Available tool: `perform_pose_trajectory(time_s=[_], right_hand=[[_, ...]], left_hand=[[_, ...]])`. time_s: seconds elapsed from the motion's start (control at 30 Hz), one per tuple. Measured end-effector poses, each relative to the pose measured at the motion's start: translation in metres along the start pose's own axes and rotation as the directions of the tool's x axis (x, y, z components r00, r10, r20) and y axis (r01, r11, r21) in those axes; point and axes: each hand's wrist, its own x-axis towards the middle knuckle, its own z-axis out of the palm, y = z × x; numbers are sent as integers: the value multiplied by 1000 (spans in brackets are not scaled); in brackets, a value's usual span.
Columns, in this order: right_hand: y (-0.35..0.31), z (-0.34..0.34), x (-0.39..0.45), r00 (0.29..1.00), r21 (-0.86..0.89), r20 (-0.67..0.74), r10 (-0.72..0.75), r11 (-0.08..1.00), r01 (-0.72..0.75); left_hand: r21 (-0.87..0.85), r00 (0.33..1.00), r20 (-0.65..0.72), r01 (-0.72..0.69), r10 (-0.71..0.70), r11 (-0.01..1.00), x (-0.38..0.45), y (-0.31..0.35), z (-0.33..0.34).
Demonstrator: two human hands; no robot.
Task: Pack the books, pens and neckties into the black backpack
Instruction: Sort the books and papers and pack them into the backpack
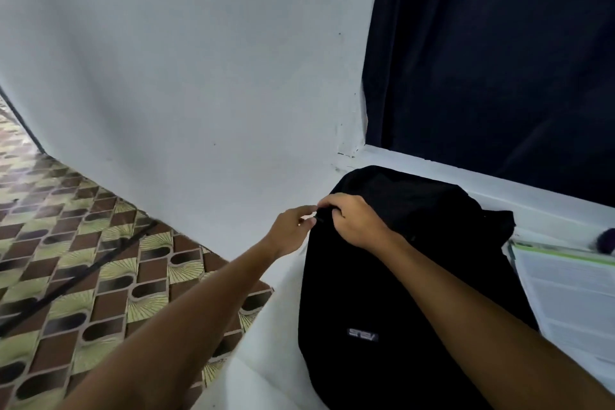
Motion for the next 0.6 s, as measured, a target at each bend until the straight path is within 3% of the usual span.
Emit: perform_pose_trajectory(time_s=[0.13, 0.27, 0.43, 0.6], right_hand=[[13, 3, 13, 999, -195, 19, 28, 981, -24], [35, 0, 21, 987, -169, 40, 159, 974, -150], [46, -2, 34, 954, -100, 91, 286, 956, -277], [36, 7, 60, 877, -112, 103, 469, 882, -458]], left_hand=[[-5, 999, -18, -48, 48, 999, 18, -10, 8], [-20, 994, -9, -113, 113, 993, 29, -15, 7], [-84, 995, 3, -96, 97, 992, 34, -25, 2], [-52, 987, -21, -161, 160, 986, 29, -27, -1]])
